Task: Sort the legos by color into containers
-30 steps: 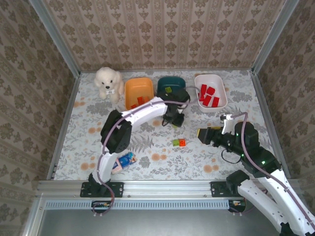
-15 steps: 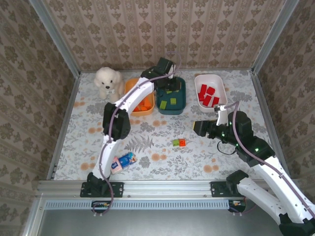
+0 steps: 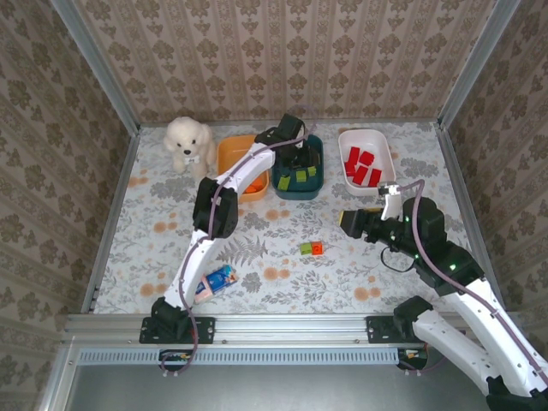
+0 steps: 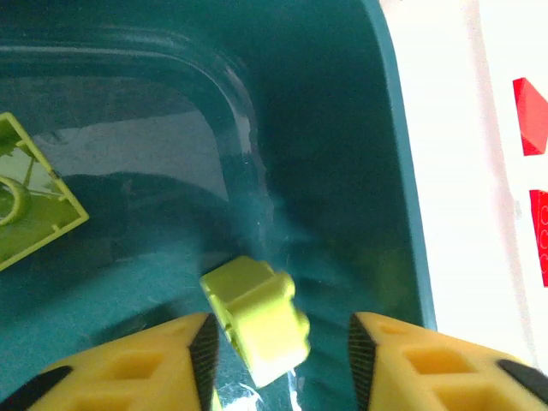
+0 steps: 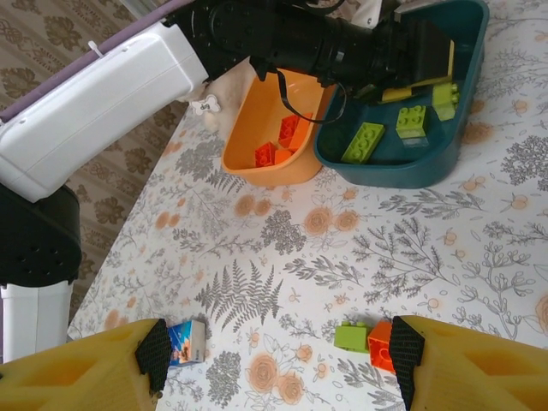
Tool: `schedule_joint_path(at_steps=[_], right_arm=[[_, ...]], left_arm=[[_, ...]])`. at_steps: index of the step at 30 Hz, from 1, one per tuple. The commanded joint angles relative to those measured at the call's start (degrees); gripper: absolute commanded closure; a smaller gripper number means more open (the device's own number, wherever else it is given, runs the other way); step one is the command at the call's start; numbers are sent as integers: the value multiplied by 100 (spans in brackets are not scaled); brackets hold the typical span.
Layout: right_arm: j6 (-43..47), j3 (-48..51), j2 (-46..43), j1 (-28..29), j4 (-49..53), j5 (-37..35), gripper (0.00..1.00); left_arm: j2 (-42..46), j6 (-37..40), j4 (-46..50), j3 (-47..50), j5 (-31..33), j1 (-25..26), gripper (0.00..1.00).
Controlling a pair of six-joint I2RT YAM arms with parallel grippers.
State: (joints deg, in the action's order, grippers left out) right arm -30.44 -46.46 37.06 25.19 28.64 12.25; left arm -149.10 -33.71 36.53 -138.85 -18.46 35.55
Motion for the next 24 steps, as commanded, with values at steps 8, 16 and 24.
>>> schedule_joint_path(at_steps=[8, 16, 24], right_arm=[[218, -1, 57, 38, 434, -196, 30], [1082, -505, 1215, 570, 1088, -617, 32], [1088, -1566, 3524, 1214, 1494, -1034, 28]], left_arm=[[1377, -123, -137, 889, 79, 26, 44], [3741, -576, -603, 3934, 630, -11, 43], [6272, -939, -711, 6913, 1125, -177, 43]])
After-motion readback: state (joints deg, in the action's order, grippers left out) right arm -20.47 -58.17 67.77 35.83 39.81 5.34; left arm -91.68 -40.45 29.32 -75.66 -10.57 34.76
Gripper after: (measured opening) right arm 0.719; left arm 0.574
